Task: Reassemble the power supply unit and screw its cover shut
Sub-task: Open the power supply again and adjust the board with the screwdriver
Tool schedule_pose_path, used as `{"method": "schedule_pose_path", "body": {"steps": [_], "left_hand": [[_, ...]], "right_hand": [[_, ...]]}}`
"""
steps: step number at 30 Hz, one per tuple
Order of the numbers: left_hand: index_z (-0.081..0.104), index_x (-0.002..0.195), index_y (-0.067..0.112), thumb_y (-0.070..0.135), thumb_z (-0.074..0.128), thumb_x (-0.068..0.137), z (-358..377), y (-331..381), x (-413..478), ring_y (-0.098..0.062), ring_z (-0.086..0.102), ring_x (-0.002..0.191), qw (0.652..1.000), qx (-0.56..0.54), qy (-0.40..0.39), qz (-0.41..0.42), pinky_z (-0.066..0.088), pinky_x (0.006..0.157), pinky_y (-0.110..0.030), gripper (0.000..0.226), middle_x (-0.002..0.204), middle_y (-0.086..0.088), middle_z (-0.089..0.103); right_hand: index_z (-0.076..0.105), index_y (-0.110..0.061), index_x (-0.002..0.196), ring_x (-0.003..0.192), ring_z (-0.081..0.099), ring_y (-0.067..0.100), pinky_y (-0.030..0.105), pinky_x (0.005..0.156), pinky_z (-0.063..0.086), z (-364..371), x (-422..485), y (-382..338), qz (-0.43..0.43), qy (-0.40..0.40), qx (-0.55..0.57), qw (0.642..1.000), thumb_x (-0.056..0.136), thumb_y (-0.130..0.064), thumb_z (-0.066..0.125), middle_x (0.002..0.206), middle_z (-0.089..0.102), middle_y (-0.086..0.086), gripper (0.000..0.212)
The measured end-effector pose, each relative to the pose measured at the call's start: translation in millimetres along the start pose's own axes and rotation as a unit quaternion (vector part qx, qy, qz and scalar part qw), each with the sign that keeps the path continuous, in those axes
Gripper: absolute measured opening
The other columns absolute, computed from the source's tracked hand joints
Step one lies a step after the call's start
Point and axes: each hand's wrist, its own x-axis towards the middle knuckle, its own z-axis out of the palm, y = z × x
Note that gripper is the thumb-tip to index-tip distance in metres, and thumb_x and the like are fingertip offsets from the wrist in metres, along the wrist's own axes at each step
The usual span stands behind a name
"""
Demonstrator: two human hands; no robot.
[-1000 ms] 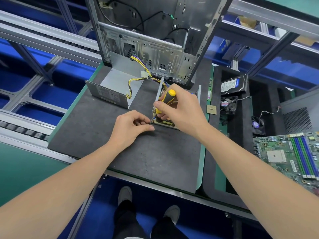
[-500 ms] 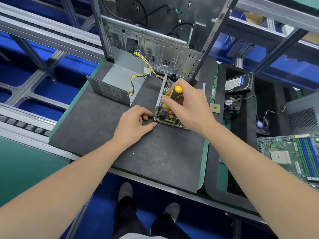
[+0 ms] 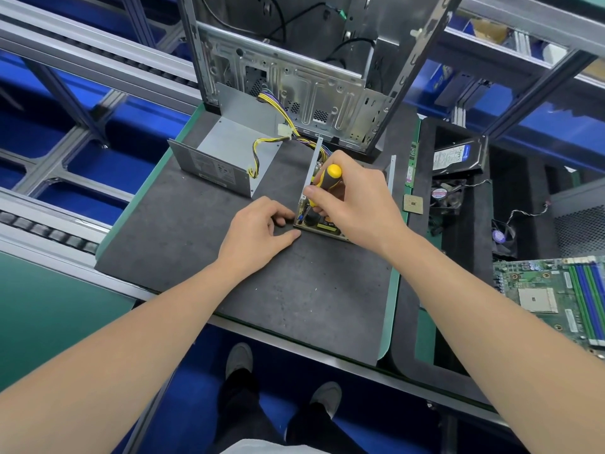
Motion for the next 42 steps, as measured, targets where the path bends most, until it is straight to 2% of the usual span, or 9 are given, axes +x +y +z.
{"method": "schedule_pose_path", "body": {"steps": [12, 18, 24, 27, 32, 35, 37, 40, 42], "left_hand": [[0.069, 0.099, 0.034, 0.035, 0.087, 0.077, 1, 0, 0, 0.005, 0.059, 0.078, 1.000, 0.000, -0.002, -0.004, 0.039, 0.070, -0.009, 0.028, 0.082, 0.020, 0.055], [0.060, 0.087, 0.041, 0.047, 0.078, 0.079, 6, 5, 3, 0.009, 0.055, 0.077, 0.999, 0.013, 0.015, -0.033, 0.036, 0.063, -0.014, 0.021, 0.081, 0.020, 0.058], [0.054, 0.081, 0.041, 0.056, 0.071, 0.078, 12, 5, 8, 0.013, 0.053, 0.085, 0.996, 0.054, 0.006, -0.071, 0.033, 0.059, -0.016, 0.023, 0.080, 0.021, 0.058], [0.053, 0.078, 0.042, 0.055, 0.072, 0.080, 12, 4, 8, 0.013, 0.053, 0.087, 0.995, 0.056, -0.001, -0.080, 0.033, 0.061, -0.014, 0.023, 0.080, 0.021, 0.059], [0.053, 0.074, 0.043, 0.053, 0.074, 0.082, 12, 4, 7, 0.014, 0.053, 0.088, 0.995, 0.038, -0.005, -0.091, 0.033, 0.061, -0.016, 0.025, 0.080, 0.021, 0.061], [0.055, 0.075, 0.041, 0.052, 0.074, 0.082, 11, 4, 6, 0.011, 0.055, 0.084, 0.995, 0.020, -0.011, -0.095, 0.034, 0.060, -0.018, 0.024, 0.084, 0.023, 0.060], [0.056, 0.075, 0.041, 0.051, 0.075, 0.082, 12, 3, 5, 0.010, 0.056, 0.083, 0.995, 0.011, -0.011, -0.096, 0.036, 0.061, -0.019, 0.022, 0.087, 0.025, 0.060], [0.058, 0.075, 0.042, 0.052, 0.076, 0.080, 11, 3, 5, 0.007, 0.058, 0.084, 0.995, -0.003, -0.012, -0.101, 0.040, 0.063, -0.020, 0.021, 0.084, 0.023, 0.062], [0.057, 0.074, 0.043, 0.053, 0.076, 0.080, 11, 2, 5, 0.008, 0.057, 0.084, 0.995, -0.002, -0.011, -0.101, 0.039, 0.062, -0.019, 0.022, 0.086, 0.024, 0.062]], "right_hand": [[0.052, -0.025, 0.106, 0.077, 0.060, 0.025, 0.042, 0.074, 0.055, -8, 12, -8, -0.096, -0.082, -0.113, 0.986, 0.094, -0.029, 0.073, 0.085, 0.069, -0.006, 0.025], [0.052, -0.017, 0.099, 0.080, 0.058, 0.034, 0.038, 0.064, 0.044, -10, 27, -22, -0.087, -0.069, -0.312, 0.943, 0.098, -0.062, 0.057, 0.075, 0.054, 0.002, 0.045], [0.063, -0.014, 0.111, 0.103, 0.057, 0.025, 0.041, 0.090, 0.048, -37, 38, -33, -0.192, -0.217, -0.277, 0.916, 0.099, -0.015, 0.055, 0.105, 0.045, -0.004, 0.015], [0.058, -0.015, 0.109, 0.098, 0.058, 0.029, 0.045, 0.085, 0.050, -37, 39, -39, -0.203, -0.222, -0.306, 0.903, 0.102, -0.024, 0.060, 0.094, 0.048, -0.004, 0.013], [0.048, -0.016, 0.113, 0.076, 0.050, 0.033, 0.039, 0.062, 0.034, -21, 34, -45, -0.129, -0.157, -0.422, 0.884, 0.109, -0.054, 0.035, 0.073, 0.038, 0.003, 0.041], [0.042, -0.015, 0.109, 0.083, 0.056, 0.036, 0.047, 0.072, 0.047, -27, 30, -46, -0.163, -0.237, -0.336, 0.897, 0.105, -0.030, 0.044, 0.105, 0.047, 0.005, 0.016], [0.046, -0.013, 0.113, 0.087, 0.054, 0.033, 0.052, 0.081, 0.048, -33, 30, -48, -0.178, -0.292, -0.303, 0.889, 0.098, -0.011, 0.048, 0.114, 0.044, 0.005, 0.016], [0.047, -0.015, 0.108, 0.087, 0.048, 0.024, 0.048, 0.081, 0.048, -29, 32, -51, -0.179, -0.285, -0.309, 0.890, 0.101, -0.013, 0.054, 0.104, 0.050, 0.002, 0.010], [0.048, -0.012, 0.112, 0.081, 0.045, 0.030, 0.045, 0.066, 0.047, -19, 33, -52, -0.156, -0.238, -0.350, 0.892, 0.106, -0.025, 0.050, 0.087, 0.048, 0.004, 0.015]]}}
